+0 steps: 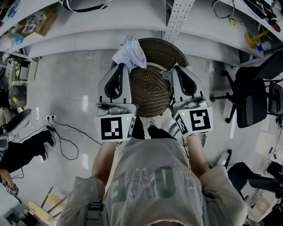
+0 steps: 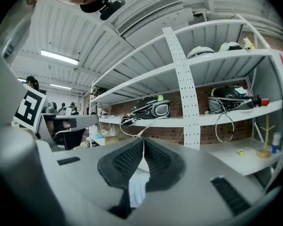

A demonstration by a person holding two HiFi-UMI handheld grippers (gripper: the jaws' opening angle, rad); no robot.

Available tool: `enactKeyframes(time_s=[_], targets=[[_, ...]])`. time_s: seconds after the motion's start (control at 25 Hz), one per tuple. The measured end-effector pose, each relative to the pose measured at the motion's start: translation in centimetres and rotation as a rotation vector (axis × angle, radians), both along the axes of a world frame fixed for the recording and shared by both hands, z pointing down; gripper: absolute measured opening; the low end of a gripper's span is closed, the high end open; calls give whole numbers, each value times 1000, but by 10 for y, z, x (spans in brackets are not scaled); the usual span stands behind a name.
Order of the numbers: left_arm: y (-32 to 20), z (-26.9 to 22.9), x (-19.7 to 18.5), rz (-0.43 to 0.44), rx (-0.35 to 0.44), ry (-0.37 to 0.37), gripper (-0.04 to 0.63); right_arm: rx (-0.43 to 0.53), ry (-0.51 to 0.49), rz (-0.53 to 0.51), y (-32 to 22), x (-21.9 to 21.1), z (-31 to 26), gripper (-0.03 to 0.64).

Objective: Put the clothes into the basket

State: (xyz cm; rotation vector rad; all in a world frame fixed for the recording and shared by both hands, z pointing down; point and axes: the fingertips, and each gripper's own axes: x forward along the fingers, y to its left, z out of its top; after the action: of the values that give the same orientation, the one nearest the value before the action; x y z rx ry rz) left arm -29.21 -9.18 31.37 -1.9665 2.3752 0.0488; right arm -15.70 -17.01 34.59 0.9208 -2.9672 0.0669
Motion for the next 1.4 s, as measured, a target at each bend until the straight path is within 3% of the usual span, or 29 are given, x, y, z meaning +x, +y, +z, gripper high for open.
enactKeyframes(time_s=[0.2,0.48,0.84,1.16,1.2,1.24,1.28,1.4], targets=[[-20,1,-20,24,16,19,18,54,-6,-13,-2,-20,-11,21],[-40,-12,-46,42,37,-13,18,32,-36,18,-21,-44,-19,21],[-55,-3,-63,30,24,6,18,42,-24,-54,-28,-79,-13,21],[-68,13,-86,12,-8,20,18,-43,-2,-175,-45,-124,18,26],[-71,15,-90,10,-9,20,18,-71,1,-182,-49,-130,26,54],[-74,18,-95,7,-10,20,18,-109,4,-183,-54,-137,35,201],[-78,21,-99,4,-9,19,18,-149,8,-179,-60,-144,46,270],[-89,28,-113,-13,3,20,18,-218,52,-171,-72,-162,79,285]])
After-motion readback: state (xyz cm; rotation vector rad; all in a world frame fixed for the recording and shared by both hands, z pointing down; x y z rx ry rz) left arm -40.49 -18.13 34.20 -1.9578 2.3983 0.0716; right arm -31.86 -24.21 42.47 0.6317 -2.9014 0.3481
